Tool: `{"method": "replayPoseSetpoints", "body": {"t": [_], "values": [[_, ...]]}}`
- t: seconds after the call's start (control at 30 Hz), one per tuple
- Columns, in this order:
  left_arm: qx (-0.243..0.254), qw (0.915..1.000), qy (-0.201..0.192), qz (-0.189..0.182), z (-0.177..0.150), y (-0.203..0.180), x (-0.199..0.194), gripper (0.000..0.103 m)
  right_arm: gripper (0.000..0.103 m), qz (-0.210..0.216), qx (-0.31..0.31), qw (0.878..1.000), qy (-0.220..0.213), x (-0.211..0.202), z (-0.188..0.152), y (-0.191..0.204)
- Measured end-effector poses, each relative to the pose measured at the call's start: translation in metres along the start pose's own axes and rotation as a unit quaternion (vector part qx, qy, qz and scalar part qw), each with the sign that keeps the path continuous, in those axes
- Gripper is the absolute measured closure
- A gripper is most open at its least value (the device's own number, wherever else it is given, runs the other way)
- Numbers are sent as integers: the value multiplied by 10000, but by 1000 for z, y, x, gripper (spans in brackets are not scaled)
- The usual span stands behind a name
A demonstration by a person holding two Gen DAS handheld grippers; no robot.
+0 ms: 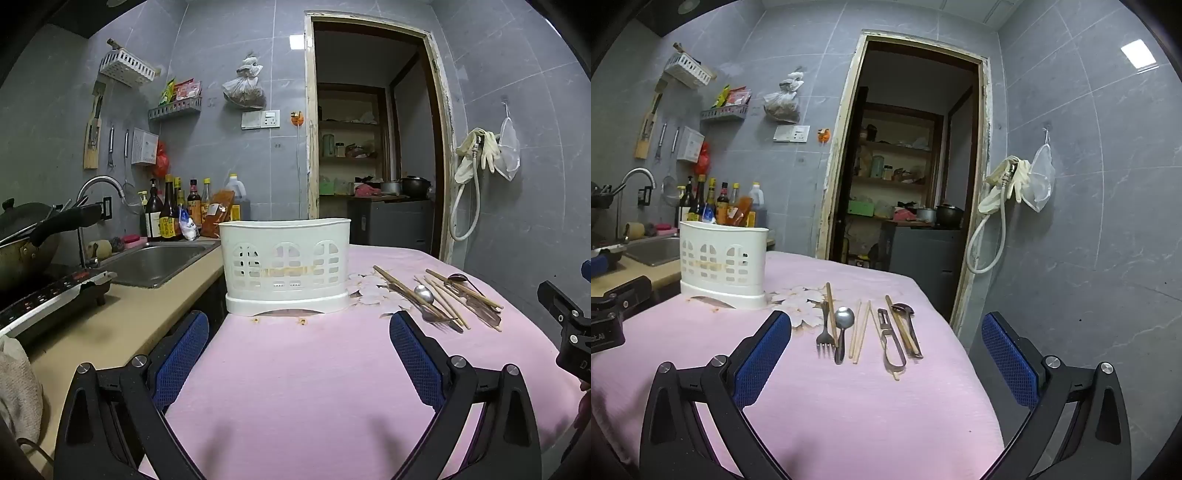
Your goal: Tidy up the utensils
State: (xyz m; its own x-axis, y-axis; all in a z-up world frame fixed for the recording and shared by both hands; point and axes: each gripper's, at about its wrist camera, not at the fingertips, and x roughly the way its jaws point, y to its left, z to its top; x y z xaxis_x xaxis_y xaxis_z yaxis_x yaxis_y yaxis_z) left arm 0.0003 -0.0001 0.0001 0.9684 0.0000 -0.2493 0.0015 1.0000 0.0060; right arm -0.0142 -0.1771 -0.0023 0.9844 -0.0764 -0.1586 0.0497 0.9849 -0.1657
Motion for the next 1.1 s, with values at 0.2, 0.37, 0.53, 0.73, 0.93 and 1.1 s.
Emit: {"method": "replayPoseSetpoints", "body": {"t": [0.2,0.37,0.53,0.73,0.93,1.1], "values": [[-15,10000,8,-8,0,0,0,7,0,5,14,10000,-36,0,0,0],[-28,10000,19,-13,0,0,1,7,0,4,5,10000,-15,1,0,0],[-35,10000,28,-19,-4,1,6,7,0,3,3,10000,-9,2,-1,1],[-41,10000,30,-17,-4,1,7,7,0,4,2,10000,-4,2,-1,1],[-52,10000,50,-17,-3,1,5,7,0,12,9,10000,3,3,-1,1],[-52,10000,41,-18,-4,1,8,7,0,6,10,10000,3,3,1,-2]]}}
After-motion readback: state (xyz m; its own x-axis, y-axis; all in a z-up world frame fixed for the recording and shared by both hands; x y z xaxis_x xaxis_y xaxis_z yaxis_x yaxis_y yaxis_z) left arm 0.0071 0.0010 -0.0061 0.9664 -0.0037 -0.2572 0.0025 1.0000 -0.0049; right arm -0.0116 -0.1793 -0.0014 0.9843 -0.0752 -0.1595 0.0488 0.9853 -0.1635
